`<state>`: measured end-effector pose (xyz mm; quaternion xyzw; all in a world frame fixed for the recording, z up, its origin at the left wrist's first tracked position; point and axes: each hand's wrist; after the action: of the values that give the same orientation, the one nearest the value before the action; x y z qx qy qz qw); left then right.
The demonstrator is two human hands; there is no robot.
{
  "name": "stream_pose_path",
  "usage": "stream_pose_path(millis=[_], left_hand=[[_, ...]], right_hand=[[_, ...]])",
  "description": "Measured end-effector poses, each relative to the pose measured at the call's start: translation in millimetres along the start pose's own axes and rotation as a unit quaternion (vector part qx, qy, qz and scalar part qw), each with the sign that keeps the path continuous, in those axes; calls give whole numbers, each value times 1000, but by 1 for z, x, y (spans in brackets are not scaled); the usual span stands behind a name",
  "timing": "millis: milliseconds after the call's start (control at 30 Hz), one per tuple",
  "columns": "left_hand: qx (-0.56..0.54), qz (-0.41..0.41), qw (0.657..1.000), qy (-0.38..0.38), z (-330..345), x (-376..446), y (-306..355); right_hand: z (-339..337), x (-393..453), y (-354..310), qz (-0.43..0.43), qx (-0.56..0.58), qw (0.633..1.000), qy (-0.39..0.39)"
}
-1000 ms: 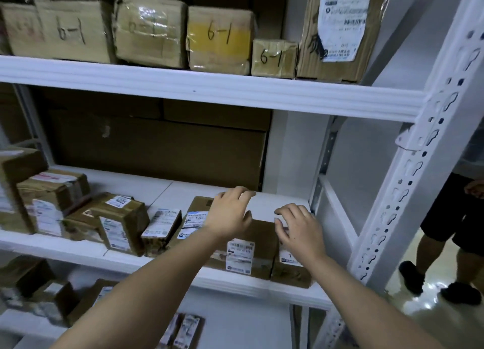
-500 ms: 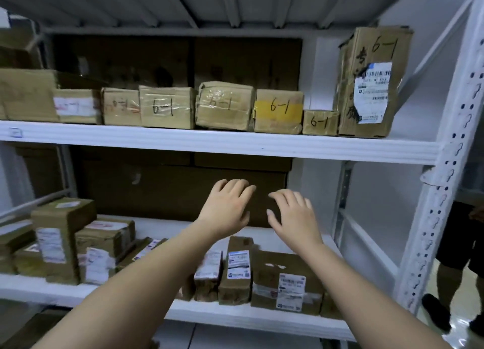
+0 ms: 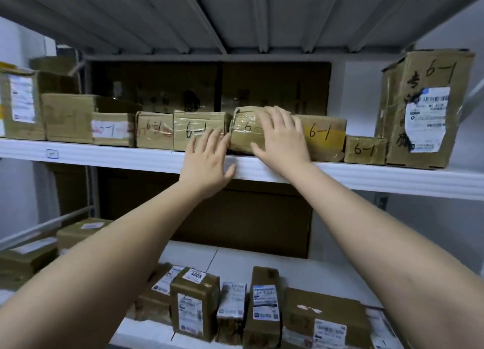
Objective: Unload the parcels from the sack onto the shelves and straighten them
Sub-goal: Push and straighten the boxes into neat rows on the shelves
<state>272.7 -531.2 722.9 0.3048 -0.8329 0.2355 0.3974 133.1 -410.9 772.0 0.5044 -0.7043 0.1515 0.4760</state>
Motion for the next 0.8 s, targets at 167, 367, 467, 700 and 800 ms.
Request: stream_pose_path(millis=[167,367,467,700,800], left_hand=[[6,-32,998,52,-1,58,-13],[-21,-65,996,58,5,97,-18],[-33,-75,996,39,8,100,-20],[-2,-51,997,51,18,97,-21],[-40,-36,996,67,16,96,-26]], right_hand=[[2,81,-2,-9,-16,999,-45],[13,114,-4,9,13,988,-151],[21,107,-1,-9,22,991,-132],[28,95,-5,-34,-2,993,-114],[25,94,-9,-20,-15,992,-126]])
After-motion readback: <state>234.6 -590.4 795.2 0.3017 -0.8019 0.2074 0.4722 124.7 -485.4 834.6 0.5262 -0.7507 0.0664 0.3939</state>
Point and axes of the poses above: each hand's wrist, its own x-axis towards the middle knuckle, its own z-axis out of the palm, y = z × x, and after that the axes turned 2 degrees about -z, right-handed
